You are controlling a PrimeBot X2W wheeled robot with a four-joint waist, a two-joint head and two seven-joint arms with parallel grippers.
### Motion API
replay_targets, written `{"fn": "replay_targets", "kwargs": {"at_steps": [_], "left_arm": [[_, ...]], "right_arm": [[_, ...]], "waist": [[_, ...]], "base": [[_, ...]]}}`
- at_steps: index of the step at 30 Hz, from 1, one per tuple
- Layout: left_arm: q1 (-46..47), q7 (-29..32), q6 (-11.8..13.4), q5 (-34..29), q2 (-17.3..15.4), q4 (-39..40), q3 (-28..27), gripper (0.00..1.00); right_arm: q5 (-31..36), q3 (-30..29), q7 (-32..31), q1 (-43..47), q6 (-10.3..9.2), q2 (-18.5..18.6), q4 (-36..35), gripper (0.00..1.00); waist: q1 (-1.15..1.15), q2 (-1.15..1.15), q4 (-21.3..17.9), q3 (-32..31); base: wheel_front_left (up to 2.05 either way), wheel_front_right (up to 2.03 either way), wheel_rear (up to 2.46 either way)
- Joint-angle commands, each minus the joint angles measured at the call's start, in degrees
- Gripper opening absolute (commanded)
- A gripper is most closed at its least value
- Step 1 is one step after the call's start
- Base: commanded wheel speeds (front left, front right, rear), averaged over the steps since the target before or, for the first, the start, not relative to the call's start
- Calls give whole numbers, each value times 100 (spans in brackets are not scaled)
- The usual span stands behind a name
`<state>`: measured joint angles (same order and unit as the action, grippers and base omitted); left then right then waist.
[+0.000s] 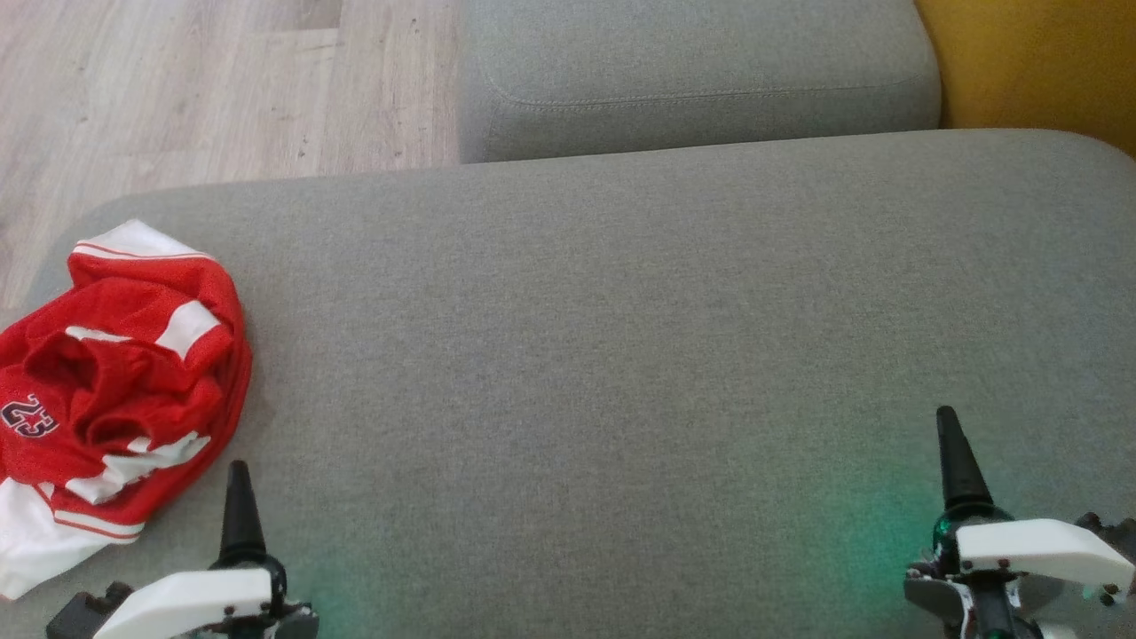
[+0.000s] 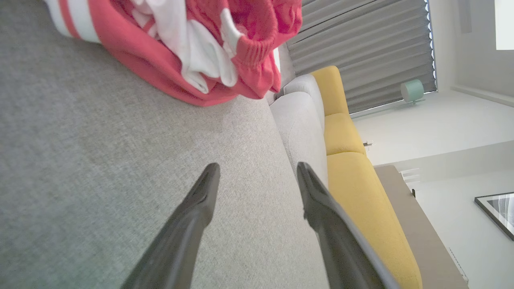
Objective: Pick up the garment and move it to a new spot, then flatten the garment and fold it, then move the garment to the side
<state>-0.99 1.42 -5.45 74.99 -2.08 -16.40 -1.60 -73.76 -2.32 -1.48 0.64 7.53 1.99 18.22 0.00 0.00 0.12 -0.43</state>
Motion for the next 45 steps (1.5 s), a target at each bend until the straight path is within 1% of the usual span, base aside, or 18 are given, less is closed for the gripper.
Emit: {"fn": "replay_targets", "kwargs": {"at_steps": [1,16,41,45], "left_arm": [[185,-64,26,-199,-40,246,11,100],[95,-319,184,-1427,-46,477,239,100],[33,-728,409,-3251,-57,730,584,100],[28,-812,452,-3621,-59,779,650,100]], "right_arm": [[209,86,80,-262,-1,39,-228,100],[1596,419,333,-247,-2,47,-383,100],[3461,826,739,-264,-2,60,-531,100],[3831,924,823,-274,-3,63,-564,100]], "waist": [[0,0,0,-4],[0,0,20,-50],[0,0,49,-84],[0,0,55,-90]], "base": [[0,0,0],[0,0,0],[0,0,0],[0,0,0]]}}
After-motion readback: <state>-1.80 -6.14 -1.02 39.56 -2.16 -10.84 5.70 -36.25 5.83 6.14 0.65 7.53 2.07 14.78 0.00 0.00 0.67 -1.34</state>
